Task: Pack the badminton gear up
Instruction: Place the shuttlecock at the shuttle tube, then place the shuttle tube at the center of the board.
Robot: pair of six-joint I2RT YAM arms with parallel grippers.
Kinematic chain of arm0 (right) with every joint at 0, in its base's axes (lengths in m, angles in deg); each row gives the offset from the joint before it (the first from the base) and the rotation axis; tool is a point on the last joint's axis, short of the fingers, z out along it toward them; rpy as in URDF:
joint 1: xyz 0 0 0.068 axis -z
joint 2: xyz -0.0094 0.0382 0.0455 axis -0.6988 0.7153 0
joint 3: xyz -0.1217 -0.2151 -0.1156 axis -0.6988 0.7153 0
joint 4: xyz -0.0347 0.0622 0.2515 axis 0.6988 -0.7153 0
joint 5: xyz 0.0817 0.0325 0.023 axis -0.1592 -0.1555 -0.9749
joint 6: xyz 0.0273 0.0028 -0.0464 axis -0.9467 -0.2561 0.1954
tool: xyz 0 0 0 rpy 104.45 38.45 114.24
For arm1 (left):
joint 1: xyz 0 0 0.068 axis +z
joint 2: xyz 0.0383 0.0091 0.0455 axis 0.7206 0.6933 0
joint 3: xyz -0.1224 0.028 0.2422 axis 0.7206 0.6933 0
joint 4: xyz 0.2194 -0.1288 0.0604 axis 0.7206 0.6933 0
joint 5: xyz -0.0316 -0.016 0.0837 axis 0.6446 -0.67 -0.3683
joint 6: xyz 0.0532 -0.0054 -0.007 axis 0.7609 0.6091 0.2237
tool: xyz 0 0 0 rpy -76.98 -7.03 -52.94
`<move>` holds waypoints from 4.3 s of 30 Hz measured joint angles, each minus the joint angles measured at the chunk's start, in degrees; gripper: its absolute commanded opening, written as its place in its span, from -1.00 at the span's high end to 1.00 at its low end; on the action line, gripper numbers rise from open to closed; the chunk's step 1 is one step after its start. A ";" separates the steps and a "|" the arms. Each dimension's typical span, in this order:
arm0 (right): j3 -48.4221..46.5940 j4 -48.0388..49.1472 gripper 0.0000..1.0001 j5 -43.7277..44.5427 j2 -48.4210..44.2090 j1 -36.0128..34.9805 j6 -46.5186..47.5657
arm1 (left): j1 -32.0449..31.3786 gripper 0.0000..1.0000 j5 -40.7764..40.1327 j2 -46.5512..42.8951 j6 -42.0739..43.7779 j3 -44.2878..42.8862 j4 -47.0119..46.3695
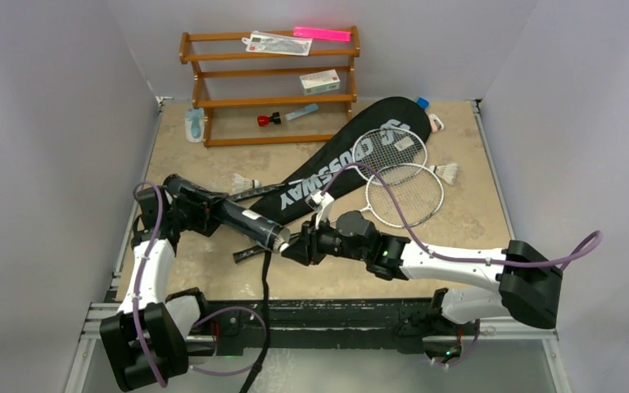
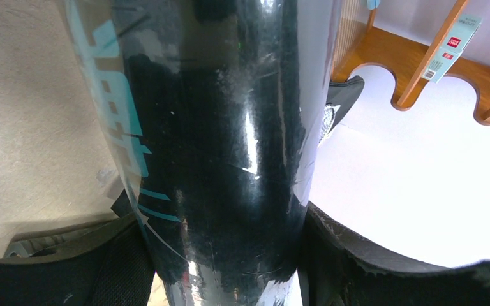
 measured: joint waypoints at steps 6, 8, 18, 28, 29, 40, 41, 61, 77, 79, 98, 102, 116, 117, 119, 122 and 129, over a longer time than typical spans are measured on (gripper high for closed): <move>-0.42 -1.60 0.72 0.57 0.00 0.00 0.00 | 0.00 0.08 -0.87 -0.79 2.43 -0.74 1.49; -0.42 -1.51 0.74 0.57 0.20 0.00 0.00 | 0.00 0.09 -0.50 -0.94 2.36 -0.72 1.42; -0.81 1.81 0.77 1.40 3.43 -0.11 0.02 | 0.00 0.11 2.25 -1.31 2.19 0.37 -1.03; -0.79 1.97 0.76 5.42 2.10 -0.35 2.12 | 0.00 0.10 8.33 3.89 3.93 0.37 -2.78; -0.79 1.97 0.76 5.66 1.86 -0.35 2.36 | 0.00 0.10 9.18 4.72 3.93 0.37 -3.15; -0.61 4.00 0.66 7.04 1.70 -0.35 3.74 | 0.02 0.11 14.03 6.16 0.33 1.38 -8.07; -0.61 4.28 0.62 7.08 1.77 -0.35 3.89 | 0.02 0.11 14.38 6.16 -0.48 1.79 -8.66; 2.34 -1.46 -0.44 9.97 -12.87 0.00 6.16 | 8.90 0.15 19.87 16.79 2.32 -6.51 -3.10; -13.90 -11.91 -0.48 12.33 7.50 11.23 12.50 | 19.15 0.17 24.06 12.94 -3.76 -14.03 -4.83; -15.39 -11.85 -0.50 11.47 8.26 12.66 13.49 | 19.15 0.15 21.75 11.06 -2.78 -15.69 -3.26; -10.64 -21.22 -0.52 8.09 -0.26 27.19 13.51 | 15.72 -0.44 5.70 -5.88 3.63 7.50 7.54; -9.53 -21.27 -0.51 6.10 0.00 27.10 13.49 | 10.49 -0.73 2.91 -3.13 0.28 9.57 4.00; -5.95 -20.31 -0.51 0.44 -3.98 27.10 14.64 | 6.84 -0.57 -12.52 -0.98 11.52 -7.45 15.63; -5.73 -20.17 -0.51 0.11 -4.39 27.10 14.84 | 6.84 -0.56 -12.13 -2.49 14.16 -8.24 15.61; -5.46 -19.96 -0.51 -0.92 -5.05 27.10 15.43 | 6.71 -0.49 -9.20 -5.40 19.67 -9.44 14.56; -5.05 -19.74 -0.51 -2.12 -5.95 27.10 16.24 | 5.14 -0.36 -5.90 -7.13 24.90 -11.41 12.94; -3.54 -19.23 -0.51 -5.01 -9.20 27.10 17.31 | -4.57 -0.29 -4.33 3.54 28.37 -16.81 5.66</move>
